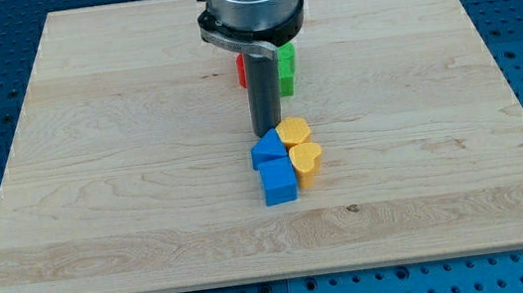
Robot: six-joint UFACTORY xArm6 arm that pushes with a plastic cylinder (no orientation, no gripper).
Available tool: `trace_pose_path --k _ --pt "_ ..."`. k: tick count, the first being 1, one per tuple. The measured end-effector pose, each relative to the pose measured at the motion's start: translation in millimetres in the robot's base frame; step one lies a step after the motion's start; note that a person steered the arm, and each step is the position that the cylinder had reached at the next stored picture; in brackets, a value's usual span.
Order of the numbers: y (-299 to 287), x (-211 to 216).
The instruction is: Move the group of blocks slightly to the down
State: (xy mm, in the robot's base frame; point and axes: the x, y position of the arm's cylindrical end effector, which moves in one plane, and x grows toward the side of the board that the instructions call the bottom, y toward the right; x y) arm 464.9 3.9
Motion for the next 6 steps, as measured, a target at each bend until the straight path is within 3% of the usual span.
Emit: trace_pose_path --k 2,3,5,6 --pt "-4.0 11.5" --pt "-0.3 -11.2" --pt "77.7 -16.0" --pt "62.1 -19.3"
